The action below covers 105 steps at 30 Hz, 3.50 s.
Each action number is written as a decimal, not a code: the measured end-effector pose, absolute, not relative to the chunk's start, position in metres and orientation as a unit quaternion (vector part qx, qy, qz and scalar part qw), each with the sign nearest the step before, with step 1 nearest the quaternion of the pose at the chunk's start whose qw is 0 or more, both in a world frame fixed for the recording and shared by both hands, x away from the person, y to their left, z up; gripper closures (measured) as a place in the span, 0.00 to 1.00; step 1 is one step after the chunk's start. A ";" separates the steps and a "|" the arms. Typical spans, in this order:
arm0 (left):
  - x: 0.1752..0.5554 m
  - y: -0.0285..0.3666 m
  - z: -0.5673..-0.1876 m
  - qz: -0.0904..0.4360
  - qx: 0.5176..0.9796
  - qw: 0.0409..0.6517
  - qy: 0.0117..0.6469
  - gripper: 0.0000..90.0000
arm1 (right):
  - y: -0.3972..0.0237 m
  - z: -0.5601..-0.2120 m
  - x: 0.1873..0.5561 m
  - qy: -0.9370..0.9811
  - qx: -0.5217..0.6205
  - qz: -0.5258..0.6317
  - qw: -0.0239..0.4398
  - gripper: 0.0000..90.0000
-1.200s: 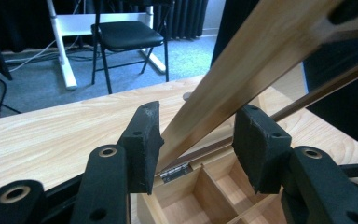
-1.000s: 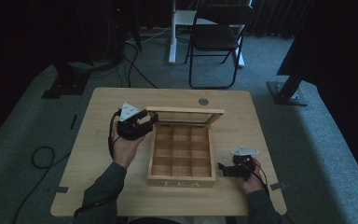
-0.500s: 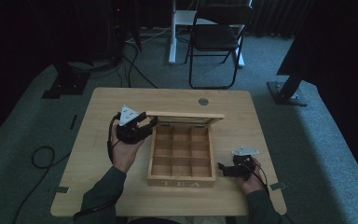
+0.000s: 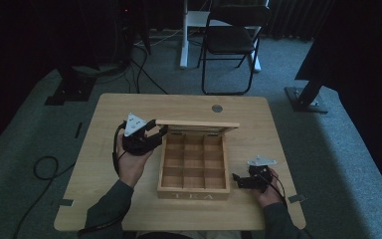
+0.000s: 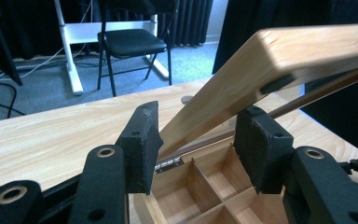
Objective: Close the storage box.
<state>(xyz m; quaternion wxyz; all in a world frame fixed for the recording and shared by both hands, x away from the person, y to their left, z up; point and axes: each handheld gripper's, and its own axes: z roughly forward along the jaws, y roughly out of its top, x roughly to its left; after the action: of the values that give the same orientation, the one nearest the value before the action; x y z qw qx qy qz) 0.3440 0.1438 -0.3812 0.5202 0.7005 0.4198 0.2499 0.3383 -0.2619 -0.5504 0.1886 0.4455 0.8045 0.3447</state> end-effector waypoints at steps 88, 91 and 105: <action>0.295 0.144 -0.395 0.228 0.710 0.511 0.428 0.59 | -0.262 -0.551 0.338 0.804 0.445 0.346 0.189 0.13; 0.294 0.144 -0.396 0.227 0.710 0.511 0.428 0.59 | -0.262 -0.551 0.338 0.804 0.445 0.346 0.189 0.13; 0.288 0.146 -0.403 0.223 0.717 0.505 0.426 0.57 | -0.262 -0.550 0.338 0.804 0.445 0.346 0.189 0.13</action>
<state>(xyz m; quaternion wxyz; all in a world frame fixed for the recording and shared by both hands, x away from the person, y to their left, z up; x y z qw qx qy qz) 0.2881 0.1455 -0.4026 0.5046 0.7174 0.4255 0.2227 0.3383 -0.2618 -0.5505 0.1887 0.4455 0.8040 0.3457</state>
